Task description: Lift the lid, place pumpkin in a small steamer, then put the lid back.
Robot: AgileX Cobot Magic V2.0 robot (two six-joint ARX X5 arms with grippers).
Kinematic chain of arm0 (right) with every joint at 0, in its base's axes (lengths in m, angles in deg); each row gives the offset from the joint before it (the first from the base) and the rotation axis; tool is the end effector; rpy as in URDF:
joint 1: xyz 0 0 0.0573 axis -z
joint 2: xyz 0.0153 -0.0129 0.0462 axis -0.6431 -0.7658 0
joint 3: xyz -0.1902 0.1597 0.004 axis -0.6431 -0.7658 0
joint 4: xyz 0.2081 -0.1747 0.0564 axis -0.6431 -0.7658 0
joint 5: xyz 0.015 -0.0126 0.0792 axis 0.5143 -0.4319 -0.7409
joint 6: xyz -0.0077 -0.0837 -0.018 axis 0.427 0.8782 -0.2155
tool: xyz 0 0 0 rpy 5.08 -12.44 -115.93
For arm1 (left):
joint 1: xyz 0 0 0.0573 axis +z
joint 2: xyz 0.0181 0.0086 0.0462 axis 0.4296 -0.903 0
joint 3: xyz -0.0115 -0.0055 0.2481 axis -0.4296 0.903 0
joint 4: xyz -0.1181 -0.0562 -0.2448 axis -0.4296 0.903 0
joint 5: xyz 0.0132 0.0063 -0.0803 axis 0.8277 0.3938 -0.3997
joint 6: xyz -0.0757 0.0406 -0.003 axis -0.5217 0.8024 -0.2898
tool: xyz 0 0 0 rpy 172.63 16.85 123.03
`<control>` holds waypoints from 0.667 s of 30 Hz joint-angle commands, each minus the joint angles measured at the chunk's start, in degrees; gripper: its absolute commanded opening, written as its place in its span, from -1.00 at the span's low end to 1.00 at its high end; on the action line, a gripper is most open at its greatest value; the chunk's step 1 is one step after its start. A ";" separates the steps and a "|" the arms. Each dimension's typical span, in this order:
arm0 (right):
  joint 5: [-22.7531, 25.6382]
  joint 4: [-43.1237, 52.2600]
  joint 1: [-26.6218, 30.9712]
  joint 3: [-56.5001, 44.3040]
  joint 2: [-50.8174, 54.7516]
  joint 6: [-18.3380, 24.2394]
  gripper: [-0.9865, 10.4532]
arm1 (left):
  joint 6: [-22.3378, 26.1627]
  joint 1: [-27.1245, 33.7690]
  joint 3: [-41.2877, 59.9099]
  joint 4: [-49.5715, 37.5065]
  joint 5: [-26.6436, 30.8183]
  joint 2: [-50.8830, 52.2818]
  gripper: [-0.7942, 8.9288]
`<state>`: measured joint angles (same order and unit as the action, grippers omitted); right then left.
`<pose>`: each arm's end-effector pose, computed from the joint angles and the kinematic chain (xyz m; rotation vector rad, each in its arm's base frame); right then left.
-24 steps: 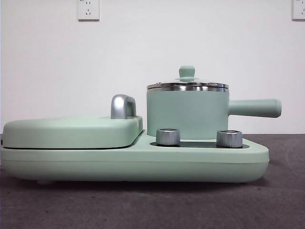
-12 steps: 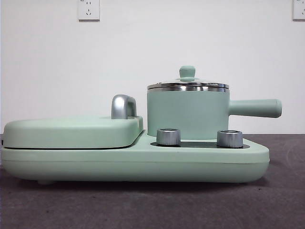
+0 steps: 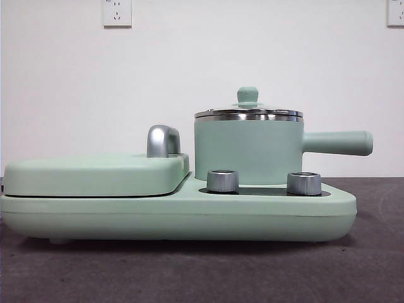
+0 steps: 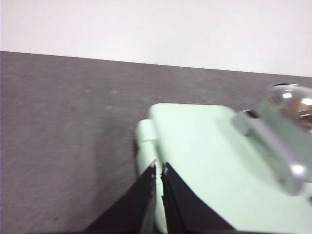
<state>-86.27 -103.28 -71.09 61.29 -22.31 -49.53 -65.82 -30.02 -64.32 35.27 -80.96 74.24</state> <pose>0.0720 0.0654 0.3643 0.1721 0.4867 0.7409 0.1738 -0.0259 0.2307 -0.1440 0.1959 -0.2304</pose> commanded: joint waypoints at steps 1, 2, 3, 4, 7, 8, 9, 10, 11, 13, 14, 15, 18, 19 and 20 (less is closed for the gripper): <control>-0.02 0.76 -0.31 0.48 -0.22 -0.37 -0.79 | 1.60 1.88 6.25 -5.09 1.27 3.52 -0.79; -0.02 0.76 -0.31 0.48 -0.22 -0.37 -0.79 | 1.46 2.54 8.41 -6.45 2.03 4.85 -0.79; -0.02 0.76 -0.31 0.48 -0.22 -0.37 -0.79 | 1.11 2.99 10.05 -7.23 2.62 5.90 -0.79; -0.02 0.76 -0.31 0.48 -0.22 -0.37 -0.79 | 0.94 3.41 11.56 -7.48 3.30 7.13 -0.79; -0.02 0.76 -0.31 0.48 -0.22 -0.37 -0.79 | 0.96 3.82 14.58 -7.43 4.98 9.99 -0.79; -0.02 0.76 -0.31 0.48 -0.22 -0.37 -0.79 | 0.96 3.82 15.26 -7.43 5.99 10.73 -0.79; -0.02 0.76 -0.31 0.48 -0.22 -0.37 -0.79 | 0.96 3.82 15.78 -7.45 6.82 11.28 -0.79; -0.02 0.76 -0.31 0.48 -0.22 -0.37 -0.79 | 0.96 3.82 16.41 -7.54 7.76 11.78 -0.79; -0.02 0.76 -0.31 0.48 -0.22 -0.37 -0.79 | 0.96 3.82 17.00 -7.54 8.72 12.26 -0.79; -0.02 0.76 -0.31 0.48 -0.22 -0.37 -0.79 | 0.98 3.82 17.88 -7.50 9.90 12.63 -0.79; -0.02 0.79 -0.31 0.48 -0.22 -0.37 -0.79 | 1.11 3.82 18.27 -7.50 10.01 12.63 -0.79; -0.02 0.76 -0.31 0.48 -0.22 -0.37 -0.79 | 1.20 3.82 18.56 -7.50 10.08 12.63 -0.79; -0.02 0.76 -0.31 0.48 -0.22 -0.37 -0.79 | 1.18 4.13 19.82 -7.52 10.10 12.63 -0.79; -0.02 0.76 -0.31 0.48 -0.22 -0.37 -0.79 | 1.22 4.37 20.04 -7.17 10.08 12.63 -0.79; -0.02 0.76 -0.31 0.48 -0.22 -0.37 -0.79 | 1.20 4.61 20.04 -7.52 10.08 12.63 -0.79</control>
<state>-86.27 -103.26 -71.09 61.29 -22.31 -49.53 -64.99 -25.59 -45.40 27.51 -71.01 86.79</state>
